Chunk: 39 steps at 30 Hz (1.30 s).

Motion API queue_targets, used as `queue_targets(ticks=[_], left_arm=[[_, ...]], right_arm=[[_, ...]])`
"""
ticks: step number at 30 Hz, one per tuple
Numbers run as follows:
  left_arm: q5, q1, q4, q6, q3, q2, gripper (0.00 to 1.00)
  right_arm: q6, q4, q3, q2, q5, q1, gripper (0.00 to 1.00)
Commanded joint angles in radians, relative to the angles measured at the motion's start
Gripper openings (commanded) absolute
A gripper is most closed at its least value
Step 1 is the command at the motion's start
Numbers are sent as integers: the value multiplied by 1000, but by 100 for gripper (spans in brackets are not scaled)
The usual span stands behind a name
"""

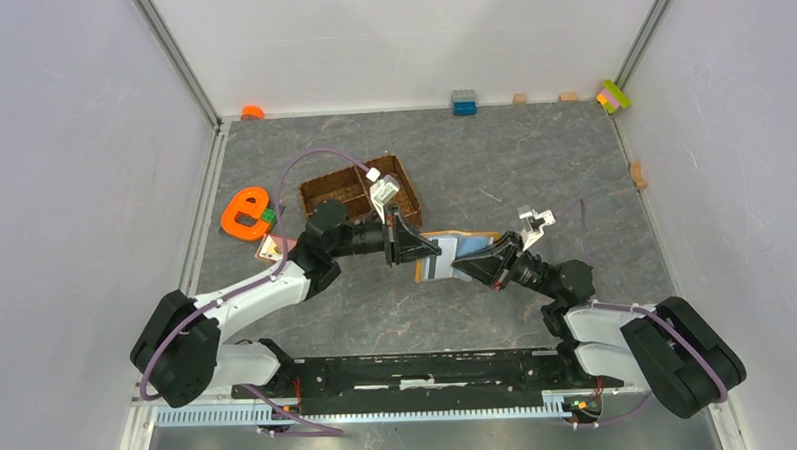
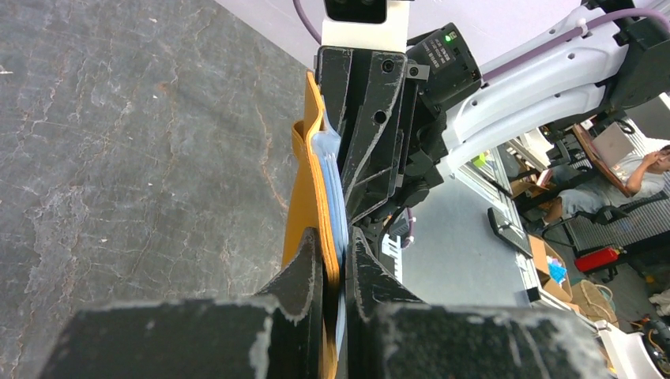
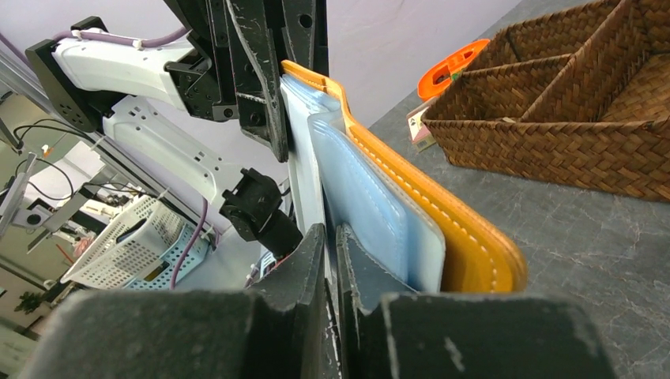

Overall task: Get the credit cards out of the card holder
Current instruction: Remove the credit card from the card holder.

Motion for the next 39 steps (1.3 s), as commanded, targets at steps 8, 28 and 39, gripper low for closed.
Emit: queue_targets(ticks=[8,28,39], left_arm=[[-14,-88,-4,59,87,69,2],[-221,-123,-253,173,153,70,2],[-405,-121,-346,221,150,38,2]], right_arm=[[67,487,26,21,-99,62,22],[6,398,15,-45,-83,64,8],[-5,381,11,-63,-76,64,15]])
